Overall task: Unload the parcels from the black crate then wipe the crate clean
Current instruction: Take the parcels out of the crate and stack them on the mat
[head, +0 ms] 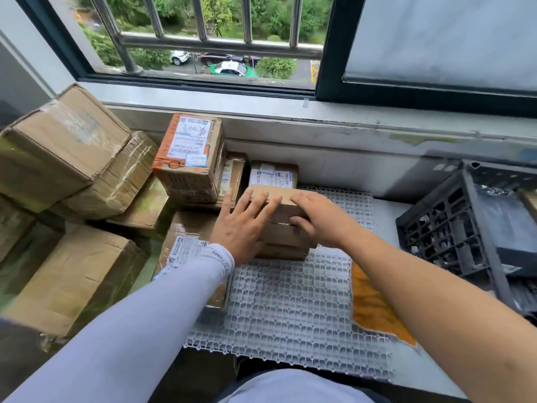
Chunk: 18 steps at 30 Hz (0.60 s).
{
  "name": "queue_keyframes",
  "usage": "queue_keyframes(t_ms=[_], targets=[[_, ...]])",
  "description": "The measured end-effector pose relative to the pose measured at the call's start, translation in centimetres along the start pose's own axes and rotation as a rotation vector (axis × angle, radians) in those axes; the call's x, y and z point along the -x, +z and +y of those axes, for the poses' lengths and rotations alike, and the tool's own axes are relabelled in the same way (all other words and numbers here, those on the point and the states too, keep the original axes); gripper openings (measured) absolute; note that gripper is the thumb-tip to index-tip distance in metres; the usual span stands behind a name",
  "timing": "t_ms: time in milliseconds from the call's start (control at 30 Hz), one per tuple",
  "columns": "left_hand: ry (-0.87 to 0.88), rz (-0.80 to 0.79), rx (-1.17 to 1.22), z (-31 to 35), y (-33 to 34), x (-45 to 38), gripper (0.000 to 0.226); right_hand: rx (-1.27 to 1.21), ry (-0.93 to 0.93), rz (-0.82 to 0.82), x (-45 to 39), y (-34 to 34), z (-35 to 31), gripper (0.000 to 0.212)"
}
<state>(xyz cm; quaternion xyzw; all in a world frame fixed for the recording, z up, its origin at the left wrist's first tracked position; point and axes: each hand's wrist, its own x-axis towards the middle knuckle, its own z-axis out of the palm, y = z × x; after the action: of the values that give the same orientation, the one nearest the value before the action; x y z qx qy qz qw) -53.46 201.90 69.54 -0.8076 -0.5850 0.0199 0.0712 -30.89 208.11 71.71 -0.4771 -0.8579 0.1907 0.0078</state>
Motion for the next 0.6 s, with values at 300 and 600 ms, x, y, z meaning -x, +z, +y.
queue_keyframes(t_ms=[300,600], targets=[[-0.089,-0.068,0.17,0.0,0.5,-0.9,0.089,0.118,-0.037,0.035,1.7,2.1,0.2,0.05],[-0.202,-0.24,0.345,-0.8,-0.5,-5.1,0.103,-0.104,0.233,0.144,0.1,0.9,-0.1,0.069]])
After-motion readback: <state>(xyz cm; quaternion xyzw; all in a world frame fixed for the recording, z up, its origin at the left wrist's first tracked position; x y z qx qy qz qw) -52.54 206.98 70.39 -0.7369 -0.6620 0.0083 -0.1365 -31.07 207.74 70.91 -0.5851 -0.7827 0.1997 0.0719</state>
